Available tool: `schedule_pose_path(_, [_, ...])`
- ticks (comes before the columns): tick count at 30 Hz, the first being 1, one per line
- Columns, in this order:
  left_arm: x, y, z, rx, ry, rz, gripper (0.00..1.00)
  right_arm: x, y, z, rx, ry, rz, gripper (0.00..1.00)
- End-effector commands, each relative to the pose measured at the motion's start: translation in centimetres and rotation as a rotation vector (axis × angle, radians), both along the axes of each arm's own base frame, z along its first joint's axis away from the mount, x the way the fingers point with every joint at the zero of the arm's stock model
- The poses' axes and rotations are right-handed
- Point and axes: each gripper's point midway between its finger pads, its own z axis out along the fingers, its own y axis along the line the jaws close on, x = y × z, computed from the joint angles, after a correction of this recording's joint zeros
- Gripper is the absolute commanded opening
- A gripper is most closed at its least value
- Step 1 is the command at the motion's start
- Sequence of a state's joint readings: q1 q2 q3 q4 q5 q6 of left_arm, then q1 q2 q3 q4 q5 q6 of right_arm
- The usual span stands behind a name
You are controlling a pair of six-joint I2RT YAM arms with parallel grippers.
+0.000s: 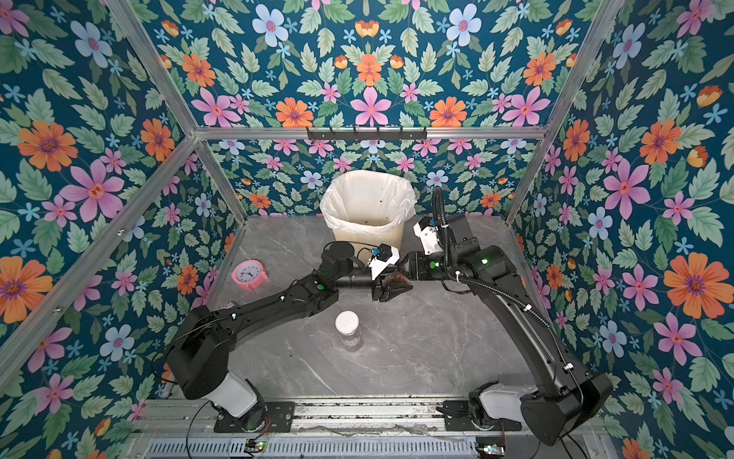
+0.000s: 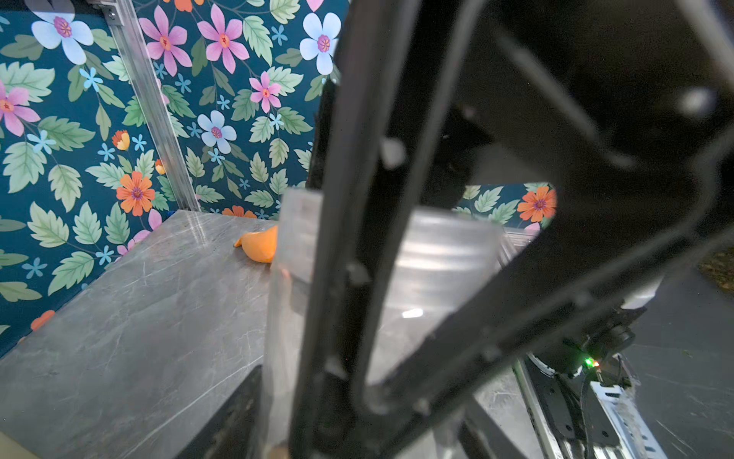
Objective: Empty the moldy dried flower tea in the jars
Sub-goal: Pick up the jar from the center of the board.
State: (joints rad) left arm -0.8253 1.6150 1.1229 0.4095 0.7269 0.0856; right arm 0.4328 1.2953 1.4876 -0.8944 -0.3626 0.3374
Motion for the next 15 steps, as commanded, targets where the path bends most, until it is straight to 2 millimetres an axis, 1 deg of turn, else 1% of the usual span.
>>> schedule_pose_path(1, [0.1,0.0,0.2,0.002,-0.019,0.000,0.58,0.1,0.5,0.4,0.021,-0.003,0.014,0.47])
schedule_pose_path(4, [0.1,-0.1,-0.4,0.024,-0.010,-0.004,0.52,0.2,0.7,0.7,0.028,-0.012,0.027,0.48])
schedule_pose_path(7, [0.0,0.0,-0.4,0.024,-0.013,-0.004,0.47,0.3,1.0,0.9,0.038,-0.008,0.044,0.53])
schedule_pose_path(8, [0.0,-0.1,-0.3,0.024,-0.013,-0.006,0.45,0.3,1.0,0.9,0.039,-0.008,0.046,0.62])
schedule_pose_path(10, [0.1,0.0,-0.2,0.022,-0.020,0.002,0.44,0.4,0.9,1.0,0.038,-0.014,0.047,0.77])
schedule_pose_path(11, [0.2,0.1,-0.3,0.024,-0.020,0.006,0.44,0.4,0.7,1.1,0.043,-0.015,0.044,0.81])
schedule_pose_path(12, [0.3,0.1,-0.3,0.026,-0.019,0.010,0.44,0.5,0.3,1.2,0.048,-0.015,0.040,0.83])
schedule_pose_path(15, [0.7,0.2,-0.4,0.031,-0.022,0.033,0.45,0.6,-0.9,1.5,0.056,-0.013,0.022,0.83])
